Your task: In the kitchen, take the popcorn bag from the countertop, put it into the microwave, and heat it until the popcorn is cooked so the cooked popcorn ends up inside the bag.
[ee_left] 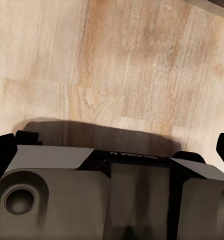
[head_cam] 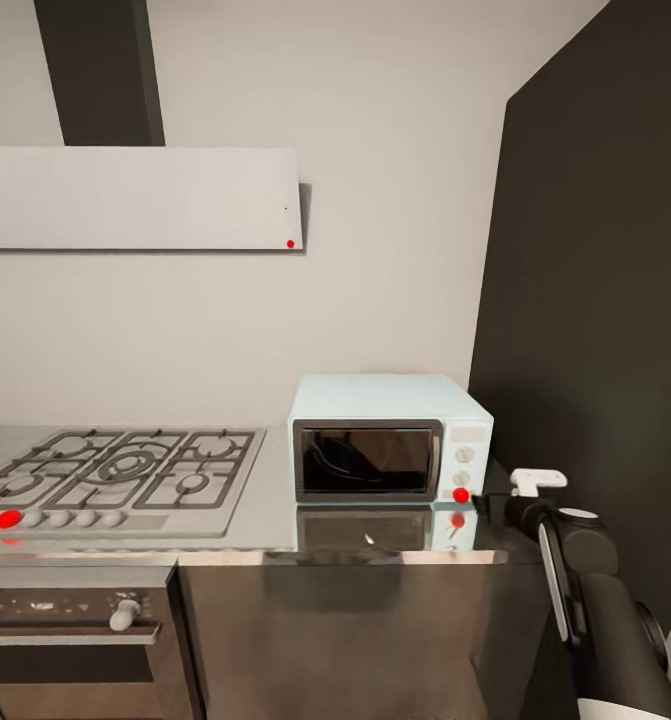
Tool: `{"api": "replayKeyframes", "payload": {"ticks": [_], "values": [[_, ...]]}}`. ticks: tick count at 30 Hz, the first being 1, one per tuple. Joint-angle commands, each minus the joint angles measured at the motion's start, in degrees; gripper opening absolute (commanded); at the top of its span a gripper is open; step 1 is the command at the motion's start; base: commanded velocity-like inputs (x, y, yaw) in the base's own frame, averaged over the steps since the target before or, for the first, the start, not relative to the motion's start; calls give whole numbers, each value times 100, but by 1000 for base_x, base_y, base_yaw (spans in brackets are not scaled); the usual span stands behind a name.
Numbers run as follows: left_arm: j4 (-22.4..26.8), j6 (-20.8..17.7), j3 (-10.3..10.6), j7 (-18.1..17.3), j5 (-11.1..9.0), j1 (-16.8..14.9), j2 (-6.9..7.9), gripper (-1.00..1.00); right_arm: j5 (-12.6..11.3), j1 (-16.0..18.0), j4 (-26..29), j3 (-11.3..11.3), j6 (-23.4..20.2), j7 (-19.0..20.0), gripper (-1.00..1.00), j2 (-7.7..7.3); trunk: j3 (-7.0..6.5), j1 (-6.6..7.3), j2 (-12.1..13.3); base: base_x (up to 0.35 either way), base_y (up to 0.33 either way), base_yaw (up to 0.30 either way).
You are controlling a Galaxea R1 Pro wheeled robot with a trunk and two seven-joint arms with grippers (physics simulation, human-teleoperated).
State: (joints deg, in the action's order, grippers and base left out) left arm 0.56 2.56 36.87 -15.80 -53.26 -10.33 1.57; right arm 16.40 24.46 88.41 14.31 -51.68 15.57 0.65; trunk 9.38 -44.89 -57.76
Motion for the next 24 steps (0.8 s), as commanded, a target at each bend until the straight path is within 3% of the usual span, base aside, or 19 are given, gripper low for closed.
{"api": "replayKeyframes", "payload": {"ticks": [1,6,16,24], "values": [[-3,19,48,-20,-43,-4,1,100,63,6,-17,3,-18,84,100,6,8,-1,-6,0,0,0],[-3,24,51,-14,-4,-4,1,100,58,6,-41,-9,-4,162,100,-3,8,-1,-6,22,-14,0],[-3,17,49,-18,26,-4,9,100,48,6,-75,2,260,287,100,-26,8,-1,-6,231,-154,0],[-3,18,48,-18,11,-4,10,100,56,6,-503,-7,259,276,100,4,8,-1,-6,47,-33,0]]}}
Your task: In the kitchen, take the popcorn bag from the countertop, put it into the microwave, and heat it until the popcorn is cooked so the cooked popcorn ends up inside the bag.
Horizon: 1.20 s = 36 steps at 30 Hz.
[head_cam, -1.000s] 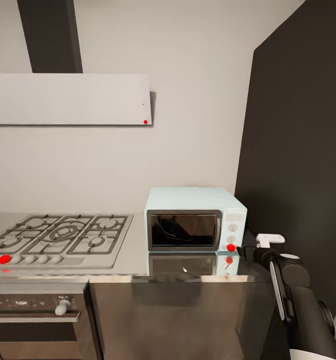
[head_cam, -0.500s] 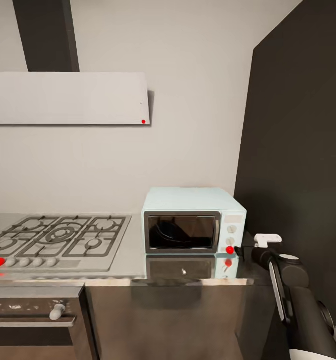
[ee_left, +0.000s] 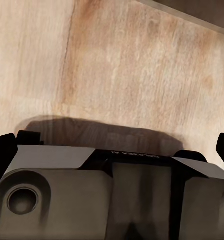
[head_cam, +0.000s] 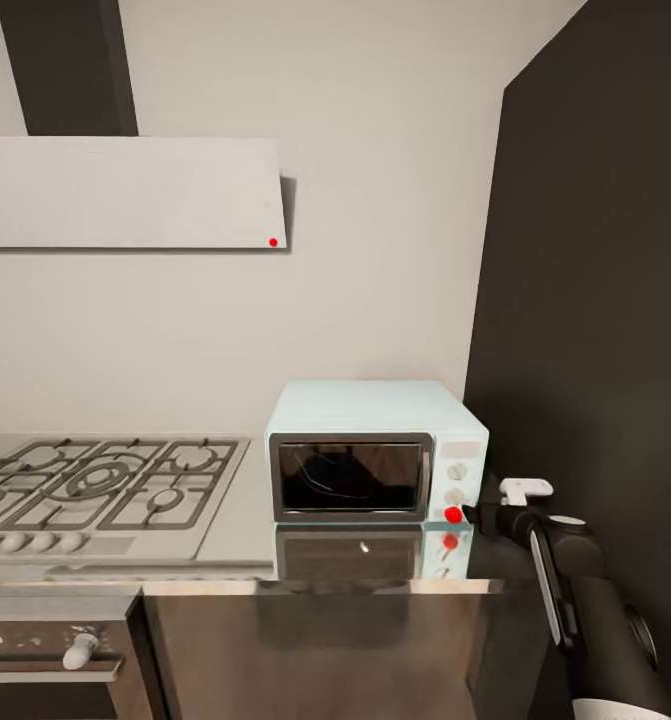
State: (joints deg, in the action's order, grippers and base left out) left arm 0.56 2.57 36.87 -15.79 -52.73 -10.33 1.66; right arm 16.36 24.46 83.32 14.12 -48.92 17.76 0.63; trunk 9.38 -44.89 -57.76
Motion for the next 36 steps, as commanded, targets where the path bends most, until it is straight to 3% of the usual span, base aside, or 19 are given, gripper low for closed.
{"api": "replayKeyframes", "payload": {"ticks": [1,10,14,17,25,36], "values": [[-3,16,48,-20,-45,-4,1,100,60,6,-7,12,-19,52,100,9,8,-1,-6,2,-1,0],[-3,19,48,-19,-63,-4,1,100,62,6,-255,8,63,34,100,95,8,-1,-6,0,0,0],[-3,17,48,-19,-62,-4,1,100,80,6,-660,11,830,-49,100,381,8,-1,-6,0,0,0],[-3,18,48,-16,-62,-4,-3,100,65,6,-807,13,1169,-62,100,447,8,-1,-6,0,0,0],[-3,17,48,-18,-62,-4,-6,100,67,6,-1395,69,1835,-79,100,457,8,-1,-6,0,0,0],[-3,16,48,-19,-62,-4,-7,100,69,6,-1452,432,1934,-80,100,446,8,-1,-6,0,0,0]]}}
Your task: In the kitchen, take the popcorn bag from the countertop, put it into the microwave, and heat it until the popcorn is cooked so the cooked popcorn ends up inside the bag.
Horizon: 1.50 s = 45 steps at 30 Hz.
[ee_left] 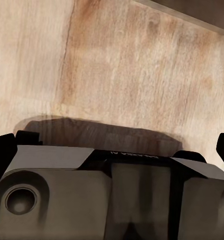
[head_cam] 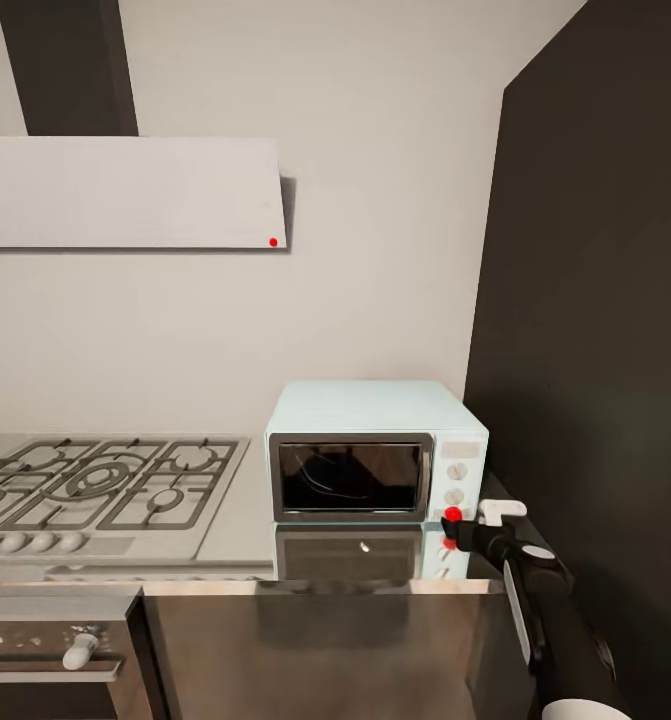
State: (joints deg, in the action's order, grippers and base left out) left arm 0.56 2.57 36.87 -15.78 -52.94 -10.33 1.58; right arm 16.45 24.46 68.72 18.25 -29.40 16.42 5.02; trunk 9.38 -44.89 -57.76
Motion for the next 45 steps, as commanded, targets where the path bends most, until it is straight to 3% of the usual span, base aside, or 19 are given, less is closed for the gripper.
{"api": "replayKeyframes", "payload": {"ticks": [1,4,7,33,34,41,45], "values": [[-3,18,48,-19,-41,-4,1,100,56,6,5,24,29,54,100,12,9,-1,-6,0,0,0],[-3,24,48,-20,-41,-4,0,100,52,6,-280,29,504,49,100,10,9,-1,-6,0,0,0],[-3,25,48,-19,-41,-4,0,100,64,6,-473,29,663,53,100,8,9,-1,-6,0,0,0],[-3,16,48,-15,-40,-4,0,100,69,6,-533,109,787,-7,100,8,9,-1,-6,50,0,0],[-3,16,48,-14,-40,-4,0,100,69,6,-534,109,787,-20,-100,8,9,-1,-6,0,0,0],[-3,16,48,-15,-40,-4,0,100,69,6,-535,109,787,-53,-100,-4,9,-1,-6,0,0,0],[-3,16,48,-15,-41,-4,0,100,69,6,-535,109,787,-258,-100,-20,9,-1,-6,0,0,0]]}}
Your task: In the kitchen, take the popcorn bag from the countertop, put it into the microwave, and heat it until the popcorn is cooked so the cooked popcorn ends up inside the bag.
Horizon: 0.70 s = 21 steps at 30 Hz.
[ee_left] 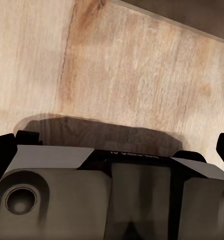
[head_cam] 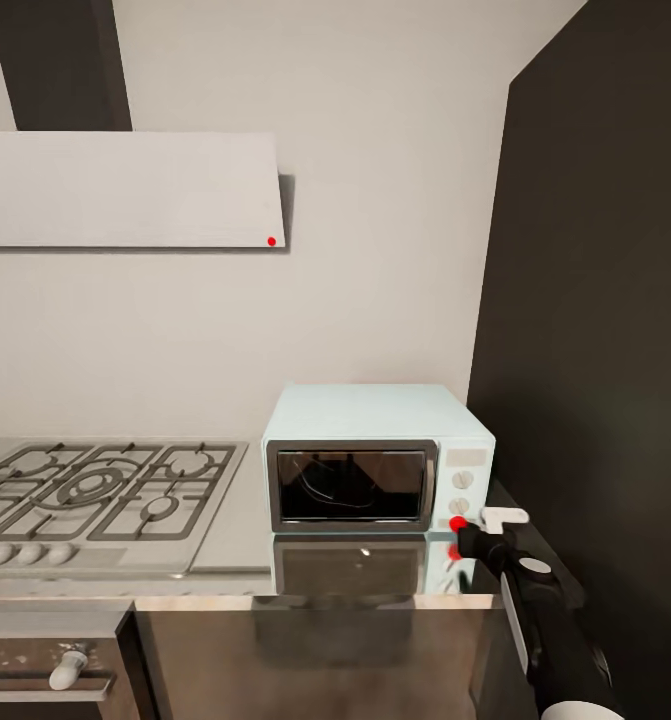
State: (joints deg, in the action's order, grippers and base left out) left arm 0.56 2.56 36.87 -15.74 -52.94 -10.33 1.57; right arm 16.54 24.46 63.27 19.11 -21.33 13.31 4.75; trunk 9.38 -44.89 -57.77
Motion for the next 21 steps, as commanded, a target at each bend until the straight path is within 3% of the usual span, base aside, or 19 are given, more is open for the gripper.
{"api": "replayKeyframes", "payload": {"ticks": [1,21], "values": [[-3,17,48,-20,-41,-4,1,100,64,6,10,18,-18,8,-100,8,9,-1,-6,0,0,0],[-3,23,48,-21,-68,-4,10,100,42,6,-153,-27,-10,-39,-100,1,9,-1,-6,0,0,0]]}}
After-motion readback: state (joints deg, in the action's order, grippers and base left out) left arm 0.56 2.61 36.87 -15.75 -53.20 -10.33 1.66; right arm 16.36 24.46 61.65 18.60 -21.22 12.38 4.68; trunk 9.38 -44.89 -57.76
